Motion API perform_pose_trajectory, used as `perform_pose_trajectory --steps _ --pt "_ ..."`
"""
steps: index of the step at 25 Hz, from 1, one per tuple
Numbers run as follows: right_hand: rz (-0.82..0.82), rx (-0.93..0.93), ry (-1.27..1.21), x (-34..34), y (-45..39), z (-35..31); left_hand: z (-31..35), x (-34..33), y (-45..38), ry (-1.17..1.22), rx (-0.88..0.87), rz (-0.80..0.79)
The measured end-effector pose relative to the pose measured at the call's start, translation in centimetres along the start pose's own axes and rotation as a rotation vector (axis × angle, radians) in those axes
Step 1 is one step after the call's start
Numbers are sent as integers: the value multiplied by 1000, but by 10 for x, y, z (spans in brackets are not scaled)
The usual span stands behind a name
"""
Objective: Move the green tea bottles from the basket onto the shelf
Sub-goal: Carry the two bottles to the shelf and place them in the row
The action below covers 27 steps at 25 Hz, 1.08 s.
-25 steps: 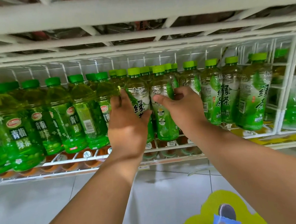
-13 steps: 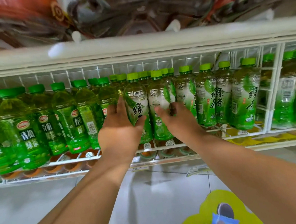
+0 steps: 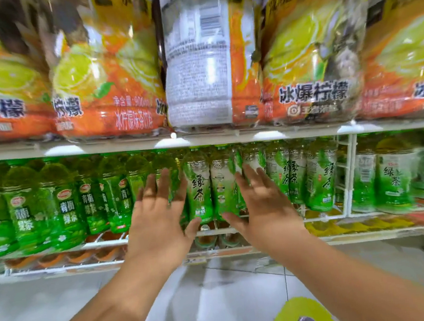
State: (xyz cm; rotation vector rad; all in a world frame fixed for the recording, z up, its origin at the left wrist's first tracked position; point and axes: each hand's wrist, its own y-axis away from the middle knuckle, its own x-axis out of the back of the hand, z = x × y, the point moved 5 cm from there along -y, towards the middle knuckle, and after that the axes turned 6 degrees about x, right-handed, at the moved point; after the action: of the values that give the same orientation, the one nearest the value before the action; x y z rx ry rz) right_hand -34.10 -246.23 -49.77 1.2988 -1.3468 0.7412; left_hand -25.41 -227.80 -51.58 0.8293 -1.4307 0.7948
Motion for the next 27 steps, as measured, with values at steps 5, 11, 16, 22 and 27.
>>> perform_pose_trajectory --steps 5,11,16,22,27 --pt "45 24 105 38 55 -21 1 50 37 12 -23 13" --pt "73 -15 90 99 111 -51 -1 139 79 63 -8 -11" --pt "65 -68 67 145 172 -76 4 202 135 99 -33 -114" --pt "118 -104 81 205 244 -106 7 294 182 139 -43 -67" --pt "167 -164 70 243 275 -120 4 345 199 166 -53 -14"
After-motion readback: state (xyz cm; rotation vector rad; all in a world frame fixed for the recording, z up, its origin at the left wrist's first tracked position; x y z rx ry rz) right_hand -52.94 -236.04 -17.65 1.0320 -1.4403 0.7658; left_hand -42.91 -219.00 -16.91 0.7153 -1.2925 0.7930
